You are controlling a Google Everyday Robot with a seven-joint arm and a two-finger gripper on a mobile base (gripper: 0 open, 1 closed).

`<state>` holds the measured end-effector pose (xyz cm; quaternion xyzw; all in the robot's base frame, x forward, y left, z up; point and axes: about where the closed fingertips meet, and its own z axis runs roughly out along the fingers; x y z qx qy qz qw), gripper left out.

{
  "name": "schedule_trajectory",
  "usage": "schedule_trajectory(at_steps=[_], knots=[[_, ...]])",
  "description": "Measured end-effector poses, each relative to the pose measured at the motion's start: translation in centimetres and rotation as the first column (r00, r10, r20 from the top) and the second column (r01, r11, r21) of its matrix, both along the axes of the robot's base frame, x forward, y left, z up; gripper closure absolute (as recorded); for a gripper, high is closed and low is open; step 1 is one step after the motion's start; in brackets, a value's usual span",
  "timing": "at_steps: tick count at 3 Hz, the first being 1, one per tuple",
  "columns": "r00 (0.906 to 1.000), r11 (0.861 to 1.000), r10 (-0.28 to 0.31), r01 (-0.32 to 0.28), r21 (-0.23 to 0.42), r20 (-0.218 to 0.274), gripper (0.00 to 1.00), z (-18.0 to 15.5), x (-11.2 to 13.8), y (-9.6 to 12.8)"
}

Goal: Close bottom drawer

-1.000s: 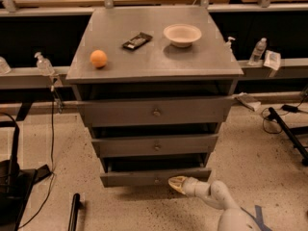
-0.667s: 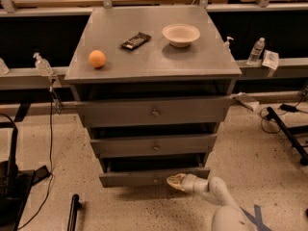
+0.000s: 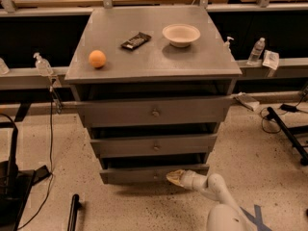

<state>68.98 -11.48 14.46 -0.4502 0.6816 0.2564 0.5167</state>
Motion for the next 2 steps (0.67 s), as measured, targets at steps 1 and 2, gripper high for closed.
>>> schedule_trajectory(at_steps=[1, 2], knots=[[1.0, 1.0, 0.0, 0.0, 0.0, 0.0, 1.0, 0.0, -0.11, -0.04], [1.0, 1.0, -0.008, 0.008, -0.002, -0.002, 1.0, 0.1, 0.68, -0.09]])
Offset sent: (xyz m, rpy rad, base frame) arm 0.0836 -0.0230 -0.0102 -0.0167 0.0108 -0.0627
